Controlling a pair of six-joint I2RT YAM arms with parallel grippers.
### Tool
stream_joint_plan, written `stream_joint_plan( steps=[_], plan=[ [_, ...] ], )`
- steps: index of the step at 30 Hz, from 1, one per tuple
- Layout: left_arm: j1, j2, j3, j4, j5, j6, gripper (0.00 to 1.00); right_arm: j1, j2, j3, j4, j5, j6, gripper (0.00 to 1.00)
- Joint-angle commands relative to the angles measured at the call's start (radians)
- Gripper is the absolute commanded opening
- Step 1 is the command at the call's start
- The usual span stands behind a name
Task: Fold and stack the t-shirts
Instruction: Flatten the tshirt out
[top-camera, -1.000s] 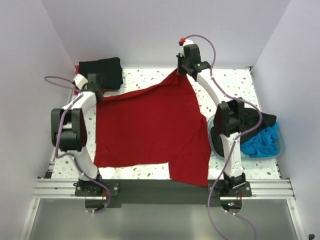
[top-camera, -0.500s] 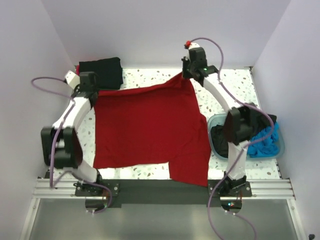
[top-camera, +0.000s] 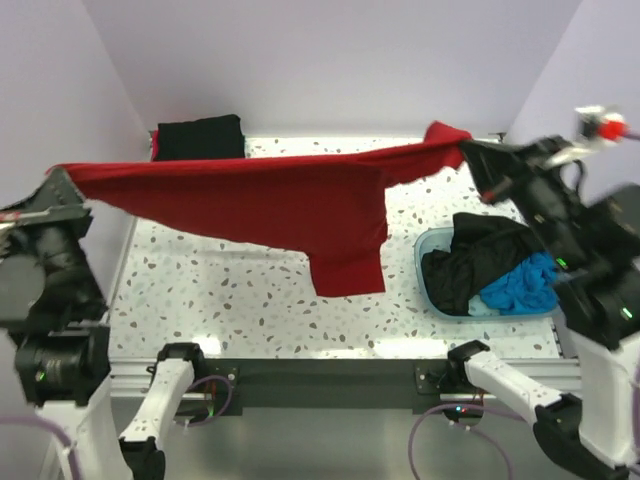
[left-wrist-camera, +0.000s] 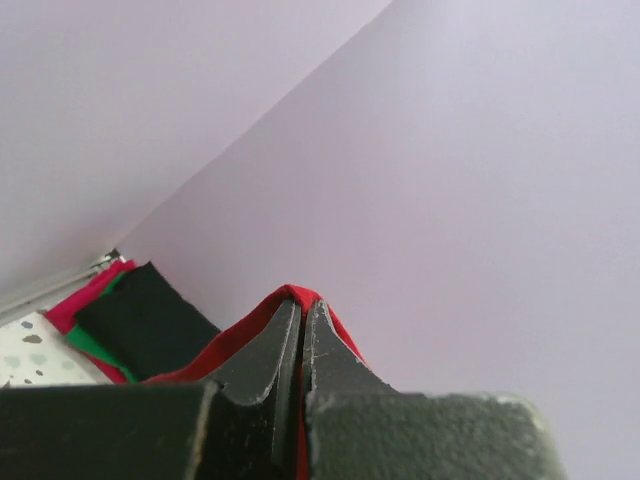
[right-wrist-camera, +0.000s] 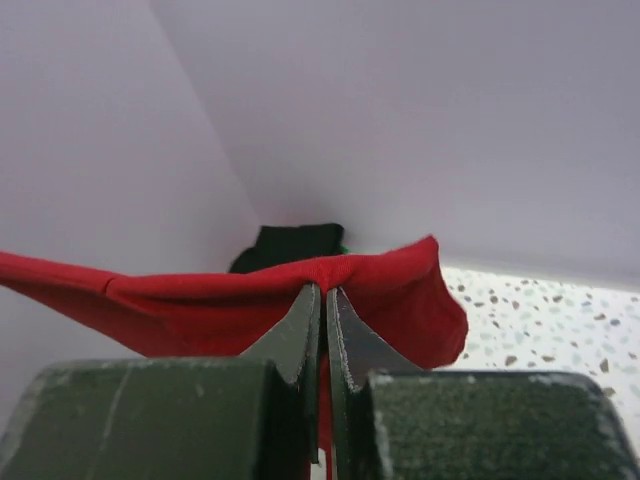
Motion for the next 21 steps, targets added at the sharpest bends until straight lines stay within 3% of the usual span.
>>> stream_joint_plan(
  steps=[1,7,10,15,18,21],
  plan=[
    [0.010,0.021,0.230,-0.146,-0.017,0.077,0.00,-0.005,-0.037,0.116,-0.126,-0.076,0.041,0.00],
    [0.010,0.121,0.602,-0.261,-0.026,0.140,0.00,-0.005,-0.071,0.322,-0.192,-0.193,0.062,0.00],
    [0.010,0.152,0.680,-0.289,-0.036,0.156,0.00,-0.003,-0.073,0.370,-0.194,-0.173,0.075,0.00],
    [0.006,0.179,0.641,-0.265,-0.052,0.174,0.00,-0.005,-0.025,0.378,-0.220,-0.113,0.086,0.00],
    [0.004,0.193,0.509,-0.220,-0.080,0.179,0.00,-0.005,0.015,0.287,-0.203,-0.035,0.092,0.00],
    [0.004,0.198,0.282,-0.113,-0.108,0.182,0.00,-0.005,0.068,0.145,-0.148,0.046,0.104,0.00]
  ],
)
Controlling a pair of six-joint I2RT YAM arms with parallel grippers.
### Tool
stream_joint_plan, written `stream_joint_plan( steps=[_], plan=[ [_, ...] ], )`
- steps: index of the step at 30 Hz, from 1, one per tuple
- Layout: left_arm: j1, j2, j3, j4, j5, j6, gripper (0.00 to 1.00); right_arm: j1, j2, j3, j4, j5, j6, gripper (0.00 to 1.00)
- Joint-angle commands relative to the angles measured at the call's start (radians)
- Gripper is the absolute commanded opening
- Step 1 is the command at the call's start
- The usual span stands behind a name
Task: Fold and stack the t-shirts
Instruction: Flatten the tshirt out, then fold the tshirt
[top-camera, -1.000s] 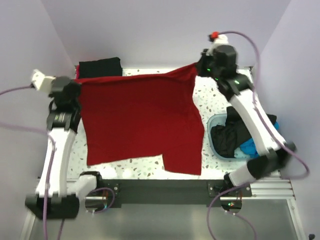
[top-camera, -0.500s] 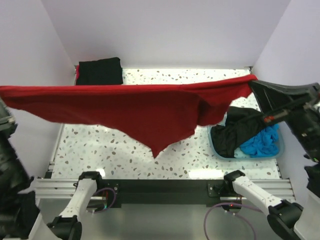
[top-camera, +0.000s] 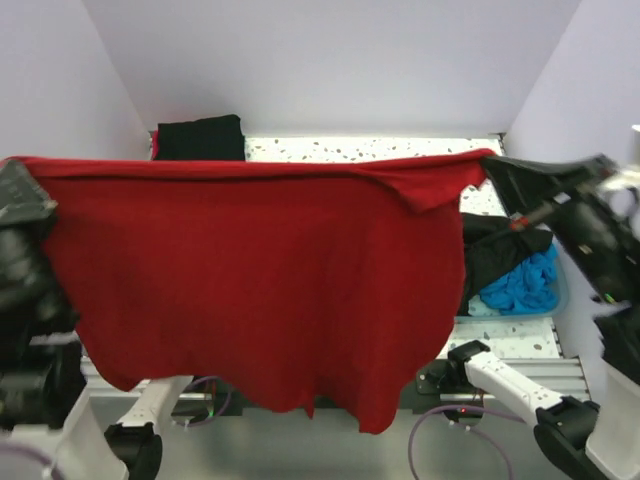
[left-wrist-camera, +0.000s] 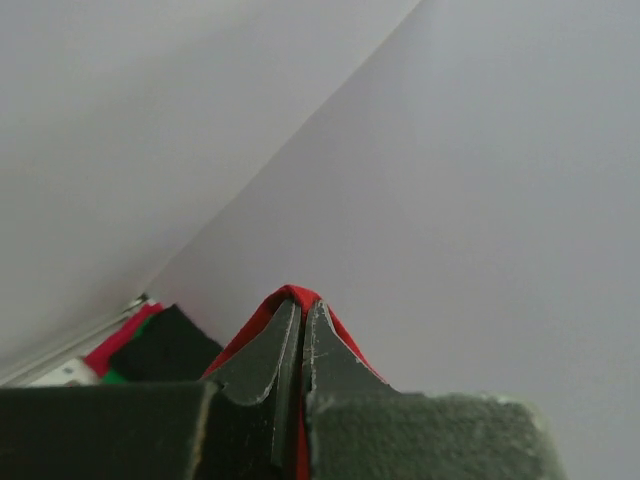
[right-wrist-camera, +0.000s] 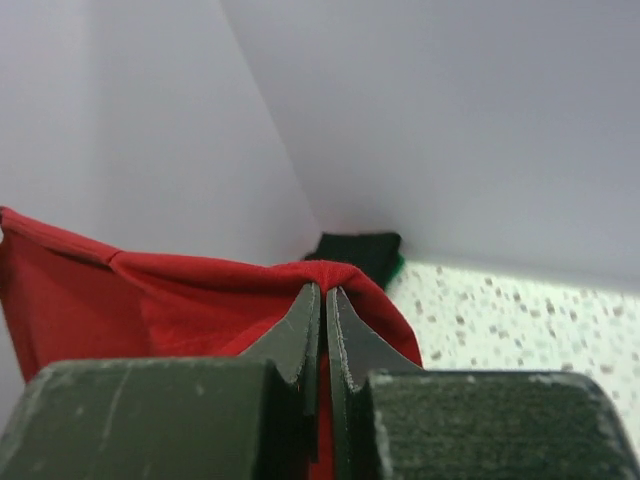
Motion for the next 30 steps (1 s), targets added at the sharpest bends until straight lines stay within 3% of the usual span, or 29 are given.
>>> stream_joint_plan(
  steps=[1,7,9,10,12,15,20,23,30],
  plan=[
    [0.004,0.096,-0.286,0.095,-0.096,0.037,0.00,-0.005,0.133,-0.181,0.038,0.169,0.031,0.00],
    [0.006,0.255,-0.739,0.418,-0.037,0.000,0.00,-0.005,0.354,-0.450,0.230,0.294,0.086,0.00],
    [0.007,0.336,-0.820,0.529,-0.030,-0.018,0.00,-0.005,0.454,-0.444,0.267,0.305,0.090,0.00],
    [0.009,0.437,-0.831,0.549,-0.029,-0.034,0.00,-0.005,0.582,-0.412,0.274,0.302,0.085,0.00],
    [0.009,0.554,-0.822,0.604,-0.039,-0.034,0.00,-0.006,0.726,-0.350,0.267,0.322,0.076,0.00],
    [0.012,0.863,-0.713,0.580,-0.058,-0.046,0.00,-0.008,1.021,-0.178,0.245,0.342,0.065,0.00],
    [0.012,1.123,-0.540,0.527,-0.034,-0.069,0.00,-0.009,1.464,0.242,0.149,0.318,0.059,0.00],
    [0.010,1.179,-0.511,0.546,-0.021,-0.077,0.00,-0.011,1.555,0.352,0.167,0.302,0.045,0.00],
    [0.013,1.150,-0.557,0.587,-0.017,-0.066,0.00,-0.019,1.490,0.254,0.245,0.305,0.014,0.00]
  ],
)
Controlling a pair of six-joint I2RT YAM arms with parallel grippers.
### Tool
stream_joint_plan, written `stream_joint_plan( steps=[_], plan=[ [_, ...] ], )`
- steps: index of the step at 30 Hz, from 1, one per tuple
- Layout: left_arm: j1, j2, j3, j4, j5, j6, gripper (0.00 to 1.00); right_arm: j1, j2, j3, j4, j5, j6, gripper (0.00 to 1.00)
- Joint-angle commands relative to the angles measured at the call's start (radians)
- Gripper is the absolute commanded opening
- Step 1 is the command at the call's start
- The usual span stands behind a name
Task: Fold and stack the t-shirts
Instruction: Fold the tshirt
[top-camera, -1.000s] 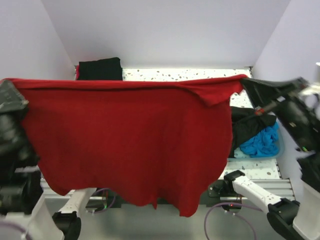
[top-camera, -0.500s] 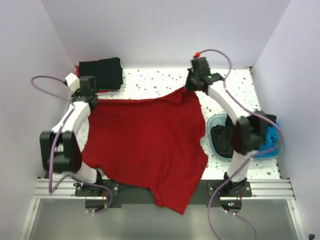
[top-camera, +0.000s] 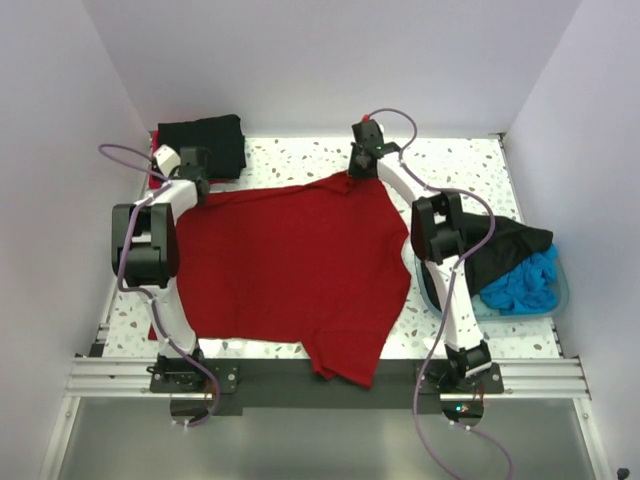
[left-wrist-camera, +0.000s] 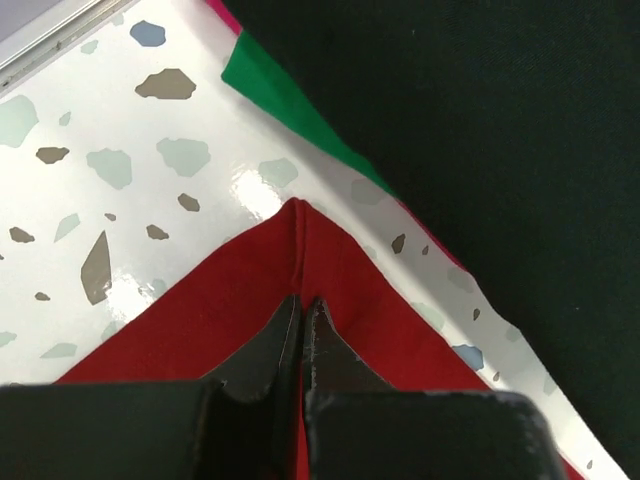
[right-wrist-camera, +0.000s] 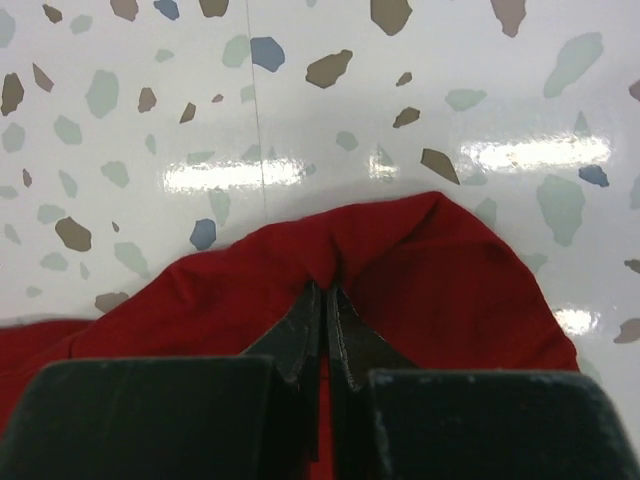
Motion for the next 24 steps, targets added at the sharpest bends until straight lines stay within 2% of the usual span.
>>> stream_joint_plan(
  steps=[1,12,14,24],
  plan=[
    [0.011,-0.055,0.000,0.058,-0.007,-0.019,0.00,-0.009,-0.133,-0.049,0.049,0.000,-0.035,0.00],
    [0.016,-0.277,-0.204,0.026,-0.010,-0.028,0.00,-0.006,-0.479,-0.451,0.012,-0.074,-0.078,0.00],
    [0.022,-0.296,-0.219,0.011,-0.012,-0.024,0.00,-0.005,-0.550,-0.562,0.021,-0.094,-0.077,0.00],
    [0.048,-0.342,-0.259,-0.066,0.024,-0.013,0.00,0.072,-0.775,-0.829,0.021,-0.076,-0.034,0.00]
  ],
)
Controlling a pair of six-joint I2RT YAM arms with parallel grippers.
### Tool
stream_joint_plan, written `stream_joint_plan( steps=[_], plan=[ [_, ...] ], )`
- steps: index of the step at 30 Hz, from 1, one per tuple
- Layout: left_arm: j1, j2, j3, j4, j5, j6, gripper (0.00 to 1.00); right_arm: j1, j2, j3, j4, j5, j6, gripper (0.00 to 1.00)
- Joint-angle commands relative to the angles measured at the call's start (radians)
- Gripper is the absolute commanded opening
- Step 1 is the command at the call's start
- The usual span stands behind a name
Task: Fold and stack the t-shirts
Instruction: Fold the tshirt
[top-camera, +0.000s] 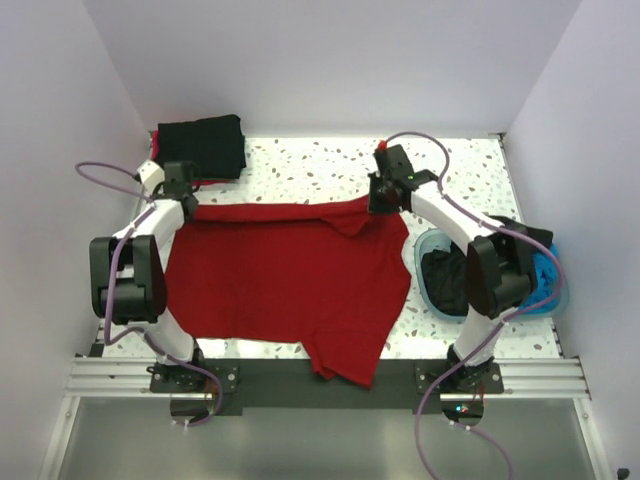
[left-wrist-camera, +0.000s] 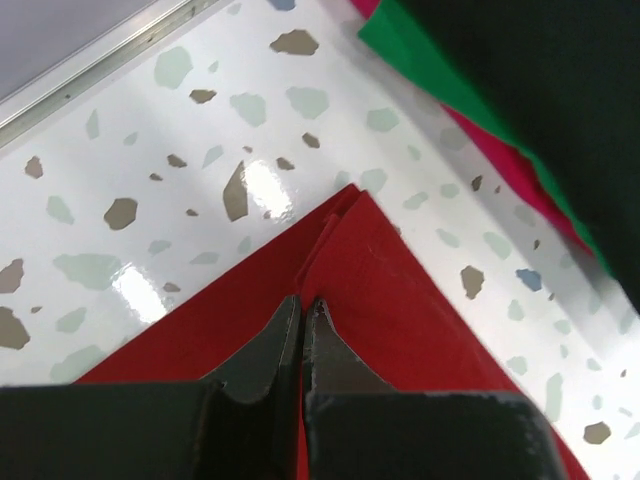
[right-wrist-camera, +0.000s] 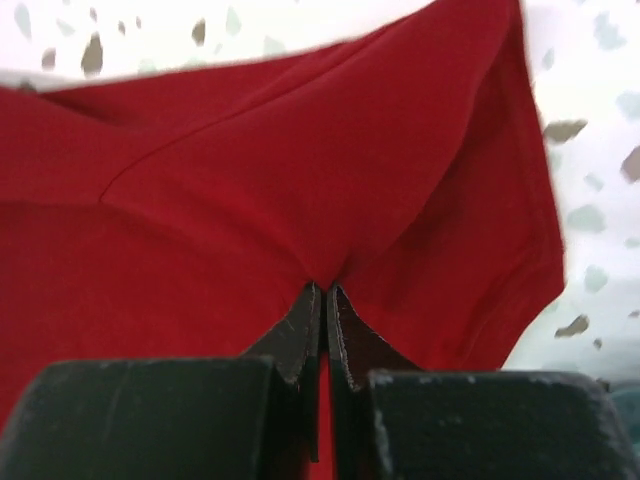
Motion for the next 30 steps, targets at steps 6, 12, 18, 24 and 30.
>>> stream_joint_plan(
  steps=[6,12,18,24,30],
  plan=[
    [0.023,-0.056,-0.022,-0.087,0.016,0.008,0.00,0.104,-0.172,-0.156,-0.029,0.107,0.124,0.00],
    [0.034,-0.088,-0.073,-0.142,0.018,-0.017,0.00,0.167,-0.238,-0.227,-0.050,0.174,0.184,0.00],
    [0.052,-0.073,-0.042,-0.218,0.002,-0.031,0.00,0.176,-0.276,-0.287,-0.066,0.183,0.205,0.00],
    [0.060,-0.067,-0.024,-0.259,-0.028,-0.037,0.00,0.187,-0.264,-0.330,-0.044,0.107,0.193,0.00],
    [0.065,-0.081,-0.038,-0.330,-0.067,-0.061,0.45,0.199,-0.275,-0.351,-0.058,0.038,0.152,0.23]
  ],
)
